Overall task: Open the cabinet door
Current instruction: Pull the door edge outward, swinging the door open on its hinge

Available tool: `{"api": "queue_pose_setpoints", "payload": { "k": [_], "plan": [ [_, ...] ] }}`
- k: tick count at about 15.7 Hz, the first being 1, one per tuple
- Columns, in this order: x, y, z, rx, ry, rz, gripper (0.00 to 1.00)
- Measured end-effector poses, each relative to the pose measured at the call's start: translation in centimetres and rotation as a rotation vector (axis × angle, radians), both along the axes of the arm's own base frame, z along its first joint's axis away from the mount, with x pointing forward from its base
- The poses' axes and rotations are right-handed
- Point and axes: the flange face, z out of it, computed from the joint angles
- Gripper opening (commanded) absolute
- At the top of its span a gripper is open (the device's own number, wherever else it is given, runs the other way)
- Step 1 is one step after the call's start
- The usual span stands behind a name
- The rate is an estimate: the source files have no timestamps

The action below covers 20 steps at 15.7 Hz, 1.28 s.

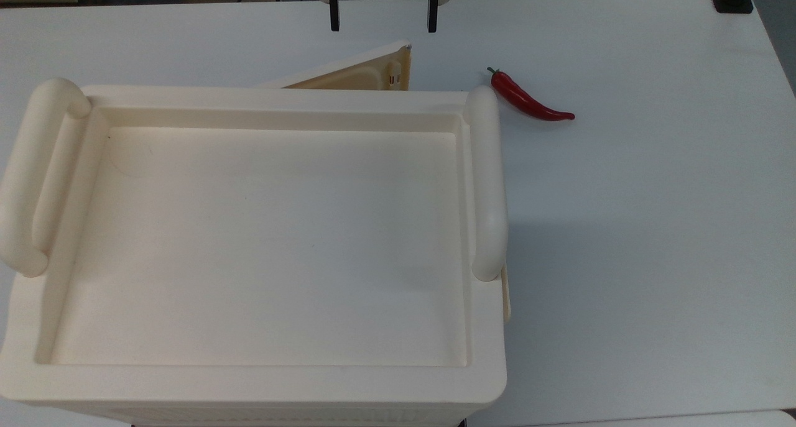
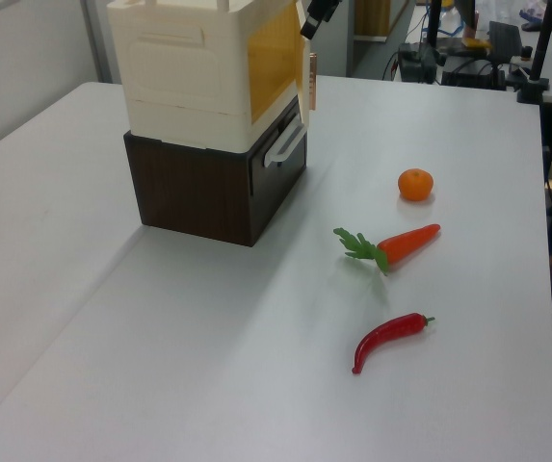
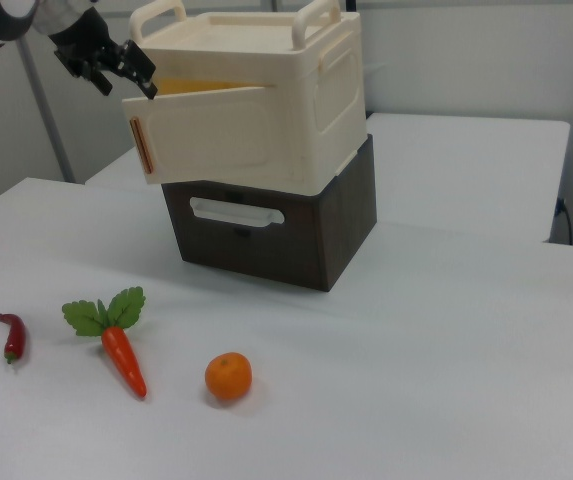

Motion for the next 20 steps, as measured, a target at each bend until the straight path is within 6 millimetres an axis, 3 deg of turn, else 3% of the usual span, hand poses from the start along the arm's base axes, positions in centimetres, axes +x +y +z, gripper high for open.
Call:
{"api": "queue_pose_setpoints", "payload": {
  "k": [4, 10, 13, 20],
  "plan": [
    [1.0, 0.8, 0.7, 0.036, -0.102, -0.004, 1.0],
    [3.6, 2.1, -3.5, 0.037, -0.084, 0.002, 1.0],
    [3.6, 1.8, -4.9, 0.021, -0.018, -0.008, 1.0],
    [2.1, 0.1, -5.0, -0.037, 0.116, -0.005, 1.0]
  ]
}}
